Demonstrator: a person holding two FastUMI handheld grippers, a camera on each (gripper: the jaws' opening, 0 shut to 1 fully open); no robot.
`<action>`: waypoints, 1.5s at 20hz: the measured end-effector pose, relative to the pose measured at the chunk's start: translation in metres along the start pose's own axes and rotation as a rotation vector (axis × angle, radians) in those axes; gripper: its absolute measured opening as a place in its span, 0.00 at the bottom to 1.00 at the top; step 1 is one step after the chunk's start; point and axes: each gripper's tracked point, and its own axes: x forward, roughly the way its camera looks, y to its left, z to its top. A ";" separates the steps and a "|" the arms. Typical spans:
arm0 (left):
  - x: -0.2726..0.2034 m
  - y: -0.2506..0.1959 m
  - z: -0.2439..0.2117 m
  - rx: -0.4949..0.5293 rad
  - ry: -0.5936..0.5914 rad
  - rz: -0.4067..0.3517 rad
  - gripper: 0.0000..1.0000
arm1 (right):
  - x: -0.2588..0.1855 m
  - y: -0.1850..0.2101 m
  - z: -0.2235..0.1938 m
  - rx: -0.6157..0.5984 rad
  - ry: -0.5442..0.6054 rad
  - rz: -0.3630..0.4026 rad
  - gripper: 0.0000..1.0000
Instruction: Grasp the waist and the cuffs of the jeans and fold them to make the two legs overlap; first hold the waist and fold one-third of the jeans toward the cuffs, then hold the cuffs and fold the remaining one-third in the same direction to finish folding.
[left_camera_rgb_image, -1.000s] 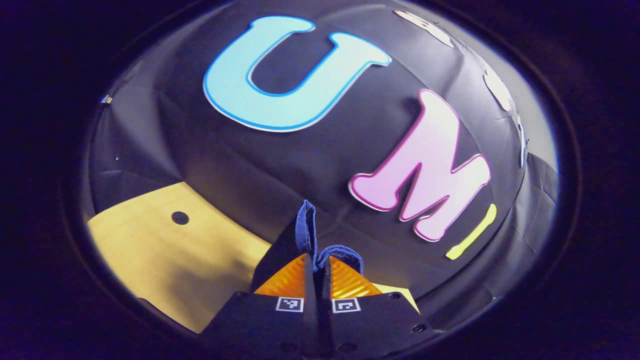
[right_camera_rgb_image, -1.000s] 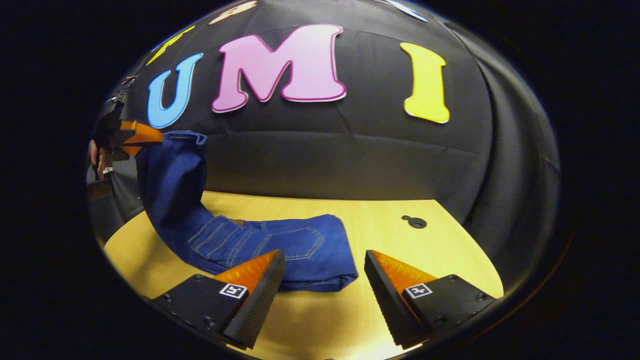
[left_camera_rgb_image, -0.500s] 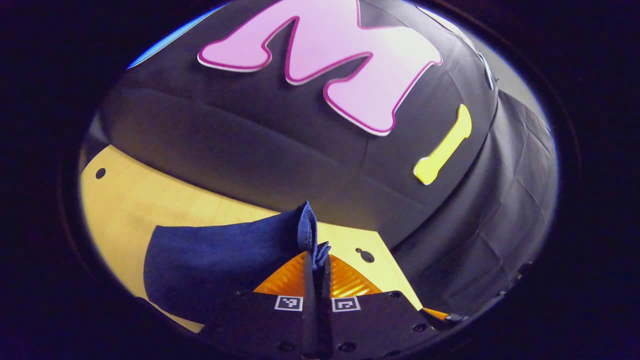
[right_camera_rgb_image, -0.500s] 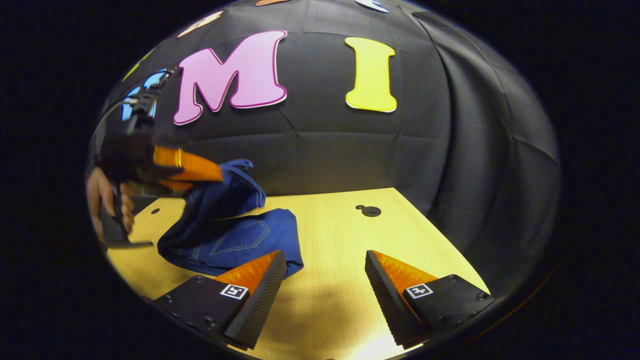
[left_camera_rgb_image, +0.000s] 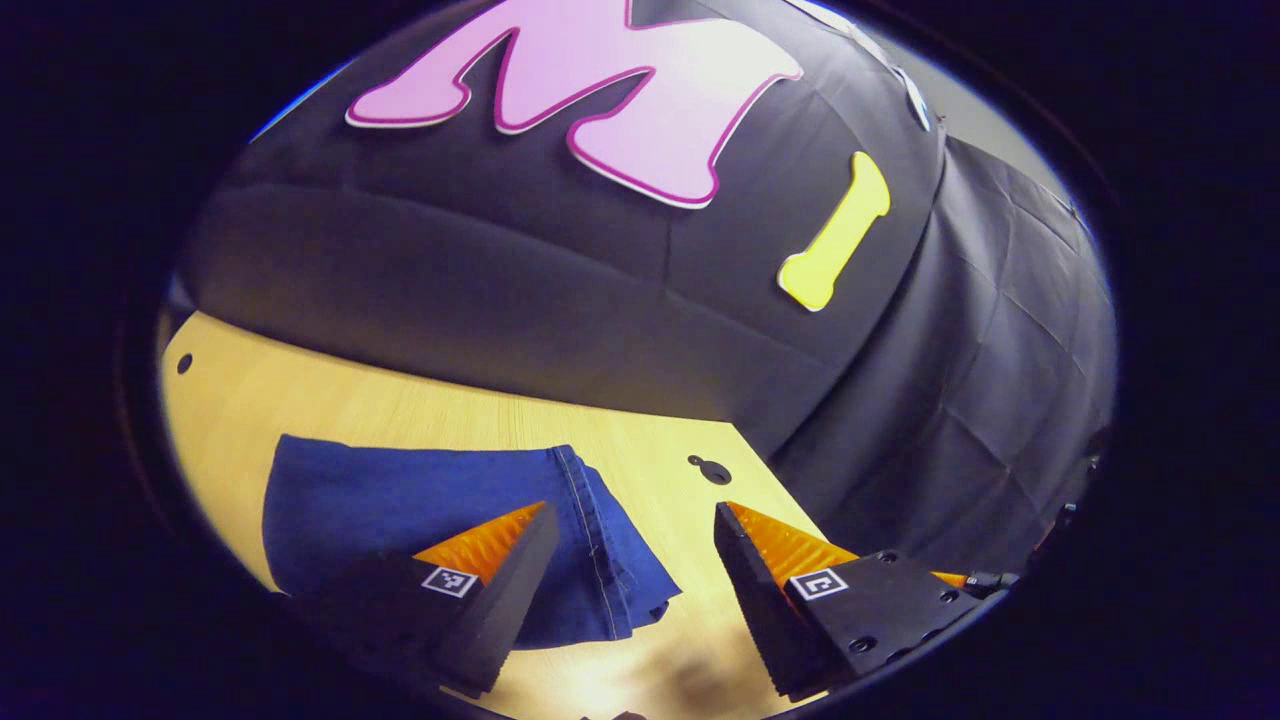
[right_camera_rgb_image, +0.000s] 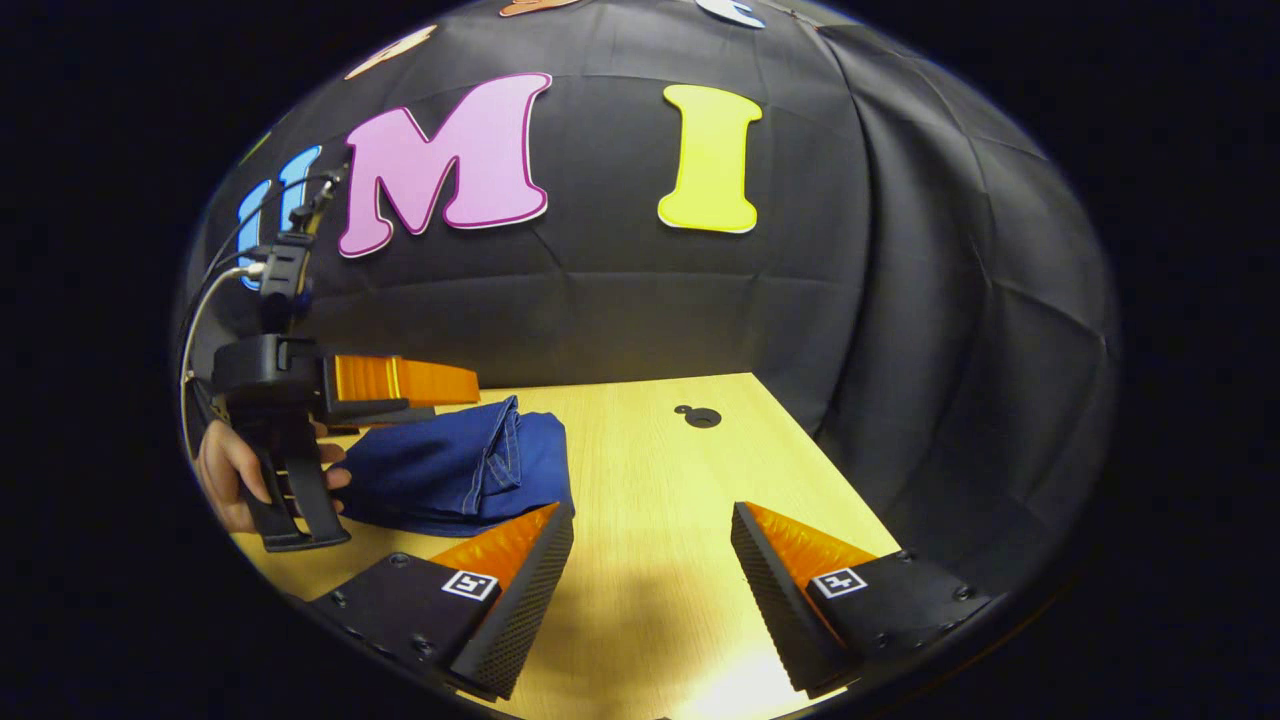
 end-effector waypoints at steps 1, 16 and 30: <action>-0.017 0.001 0.006 0.031 -0.018 0.006 0.97 | -0.007 0.005 0.004 -0.006 0.000 0.004 0.97; -0.384 0.069 0.037 0.133 -0.297 0.281 0.96 | -0.189 0.130 0.122 -0.097 -0.318 0.104 0.97; -0.476 0.062 0.010 0.159 -0.344 0.333 0.96 | -0.294 0.162 0.063 -0.109 -0.301 0.118 0.96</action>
